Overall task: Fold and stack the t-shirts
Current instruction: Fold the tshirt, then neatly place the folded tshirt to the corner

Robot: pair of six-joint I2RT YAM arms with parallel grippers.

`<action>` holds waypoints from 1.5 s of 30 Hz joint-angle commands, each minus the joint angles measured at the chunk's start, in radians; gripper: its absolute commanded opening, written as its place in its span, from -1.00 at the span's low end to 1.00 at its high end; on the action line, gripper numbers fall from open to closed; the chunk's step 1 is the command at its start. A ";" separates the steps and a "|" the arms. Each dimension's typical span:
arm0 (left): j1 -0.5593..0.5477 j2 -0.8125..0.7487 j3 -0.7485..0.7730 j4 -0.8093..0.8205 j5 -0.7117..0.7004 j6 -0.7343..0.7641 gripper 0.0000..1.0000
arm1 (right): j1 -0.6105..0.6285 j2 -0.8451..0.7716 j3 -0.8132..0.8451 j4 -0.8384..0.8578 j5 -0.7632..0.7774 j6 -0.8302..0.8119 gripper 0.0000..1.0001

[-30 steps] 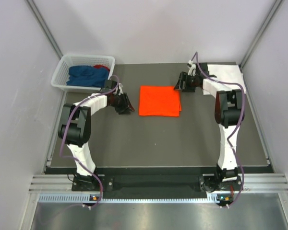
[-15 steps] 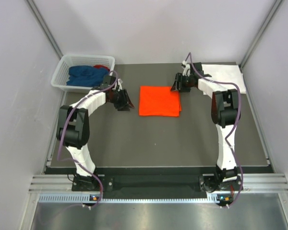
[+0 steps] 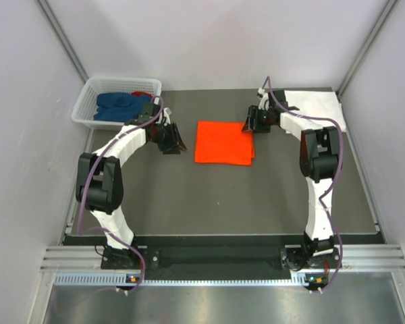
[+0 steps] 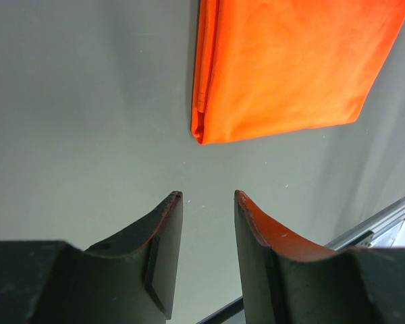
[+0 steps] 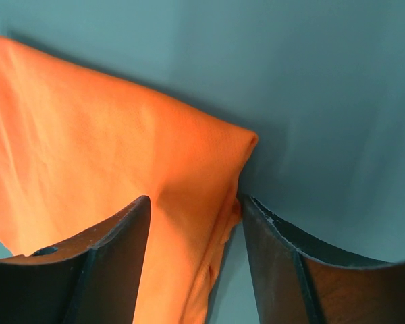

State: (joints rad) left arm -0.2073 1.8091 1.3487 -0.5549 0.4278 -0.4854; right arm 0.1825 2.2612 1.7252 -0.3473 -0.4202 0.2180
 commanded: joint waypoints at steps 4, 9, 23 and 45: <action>0.008 -0.067 0.023 -0.030 -0.011 0.025 -0.17 | 0.012 -0.023 -0.041 -0.105 0.097 -0.039 0.16; 0.011 -0.074 0.015 -0.034 -0.014 0.027 -0.17 | 0.015 -0.009 -0.035 -0.090 0.054 -0.034 0.08; 0.023 -0.086 0.036 -0.059 -0.012 0.047 -0.17 | 0.032 0.015 -0.019 -0.087 0.034 -0.026 -0.15; 0.031 -0.178 0.007 -0.073 -0.041 0.103 -0.17 | 0.049 -0.316 -0.067 -0.044 0.386 -0.374 -1.00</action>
State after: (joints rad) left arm -0.1814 1.6810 1.3720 -0.6445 0.3908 -0.4004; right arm 0.2253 2.0205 1.6379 -0.4129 -0.1276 -0.0723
